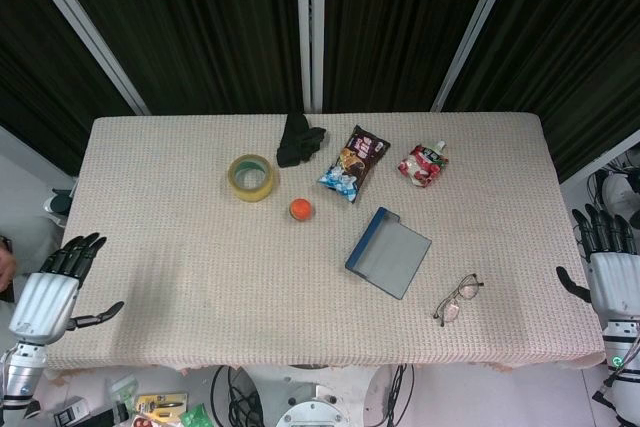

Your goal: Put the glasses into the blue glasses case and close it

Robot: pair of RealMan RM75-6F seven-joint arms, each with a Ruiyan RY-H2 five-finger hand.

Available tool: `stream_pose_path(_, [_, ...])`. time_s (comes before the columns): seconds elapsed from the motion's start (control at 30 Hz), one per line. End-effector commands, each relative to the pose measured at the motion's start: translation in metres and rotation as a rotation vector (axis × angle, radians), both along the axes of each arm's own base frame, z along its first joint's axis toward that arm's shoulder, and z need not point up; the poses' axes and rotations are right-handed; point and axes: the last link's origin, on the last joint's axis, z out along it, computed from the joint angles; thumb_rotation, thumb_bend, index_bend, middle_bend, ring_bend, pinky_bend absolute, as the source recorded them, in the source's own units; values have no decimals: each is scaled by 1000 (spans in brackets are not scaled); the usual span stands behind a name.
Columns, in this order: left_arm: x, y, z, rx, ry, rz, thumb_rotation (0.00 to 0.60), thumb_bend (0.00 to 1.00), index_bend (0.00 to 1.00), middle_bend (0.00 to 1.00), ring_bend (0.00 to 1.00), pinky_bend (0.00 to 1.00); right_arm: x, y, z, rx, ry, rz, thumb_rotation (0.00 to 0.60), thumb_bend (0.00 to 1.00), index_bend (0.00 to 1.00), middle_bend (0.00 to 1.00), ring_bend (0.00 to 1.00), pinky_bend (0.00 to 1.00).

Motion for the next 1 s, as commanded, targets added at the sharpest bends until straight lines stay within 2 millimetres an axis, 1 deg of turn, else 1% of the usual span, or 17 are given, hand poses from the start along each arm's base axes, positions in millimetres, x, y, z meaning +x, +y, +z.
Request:
stream_pose_path(0.03, [0,-1,0,-1,0,1,352,144,62,77,88,225,-1,0,-2,8,2,0,600,165,0,0,0,0])
stream_pose_path(0.33, [-1,-3,-1,0,-2,1,354,144,62,77,88,225,1,3,-12,79,26,32,600,165,0,0,0,0])
stream_pose_path(0.5, [1,-1,0,1,-3,-1,354,144,62,77,88,225,7,8,-26,231,123,65,600,166,0,0,0,0])
stream_pose_path(0.6, [2,1,-1,-1,-3,-2,353,143,62,77,88,225,15,9,-36,350,197,114,600,172,0,0,0,0])
stream_pose_path(0.63, [3,2,-1,-2,-1,-4,352,144,62,77,88,225,19,7,-41,409,241,144,600,174,0,0,0,0])
stream_pose_path(0.73, [2,2,-4,-4,-3,0,352,143,62,77,88,225,31,-1,-51,513,326,210,600,176,0,0,0,0])
stream_pose_path(0.83, [2,0,-6,-11,0,5,354,144,61,77,88,225,43,-8,-62,586,382,256,600,176,0,0,0,0])
stream_pose_path(1.0, [-1,-4,-4,-7,12,28,355,144,62,77,88,225,59,-17,-78,652,445,288,600,176,3,0,0,0])
